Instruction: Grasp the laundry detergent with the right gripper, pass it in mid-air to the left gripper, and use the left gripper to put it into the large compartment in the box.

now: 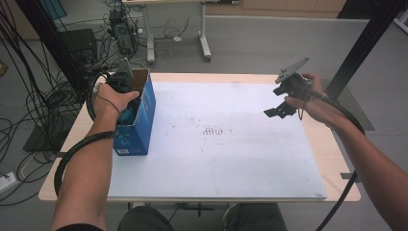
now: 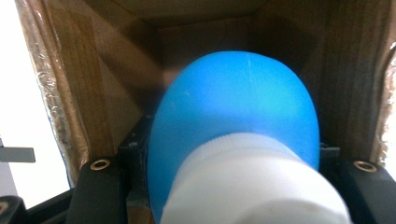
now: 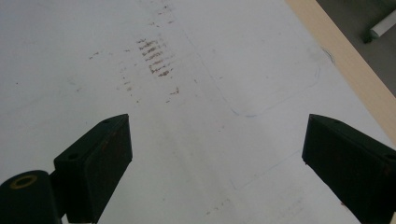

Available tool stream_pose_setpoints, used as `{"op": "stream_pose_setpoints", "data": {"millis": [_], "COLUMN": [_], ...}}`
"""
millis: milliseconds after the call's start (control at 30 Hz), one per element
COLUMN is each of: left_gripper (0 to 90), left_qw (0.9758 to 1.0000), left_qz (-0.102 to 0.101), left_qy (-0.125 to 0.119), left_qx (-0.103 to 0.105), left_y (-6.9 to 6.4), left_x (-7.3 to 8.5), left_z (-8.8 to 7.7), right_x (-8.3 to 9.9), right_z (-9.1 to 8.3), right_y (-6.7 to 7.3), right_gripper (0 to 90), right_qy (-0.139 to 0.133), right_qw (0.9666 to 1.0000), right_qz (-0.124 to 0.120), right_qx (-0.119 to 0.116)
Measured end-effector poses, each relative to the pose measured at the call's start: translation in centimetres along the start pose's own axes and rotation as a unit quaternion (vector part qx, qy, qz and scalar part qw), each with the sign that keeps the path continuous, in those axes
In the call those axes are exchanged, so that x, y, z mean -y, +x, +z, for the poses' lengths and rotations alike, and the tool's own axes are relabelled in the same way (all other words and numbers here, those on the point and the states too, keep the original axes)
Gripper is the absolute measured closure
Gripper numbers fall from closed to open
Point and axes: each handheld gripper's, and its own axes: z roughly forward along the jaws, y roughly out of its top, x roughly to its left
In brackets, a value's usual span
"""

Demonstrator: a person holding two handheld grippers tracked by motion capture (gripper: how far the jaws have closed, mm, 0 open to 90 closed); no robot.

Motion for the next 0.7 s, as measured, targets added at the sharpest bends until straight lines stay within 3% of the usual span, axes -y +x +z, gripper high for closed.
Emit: {"op": "stream_pose_setpoints", "data": {"millis": [700], "left_gripper": [37.0], "left_qw": [1.0000], "left_qz": [0.001], "left_qy": [0.001], "left_qx": [-0.001], "left_y": [-0.05], "left_x": [-0.03], "left_z": [0.00], "right_x": [-0.05], "right_z": [0.19], "right_y": [0.02], "right_gripper": [8.4], "right_qy": [-0.002], "right_qw": [1.0000], "right_qz": [0.000], "right_qx": [-0.001]}}
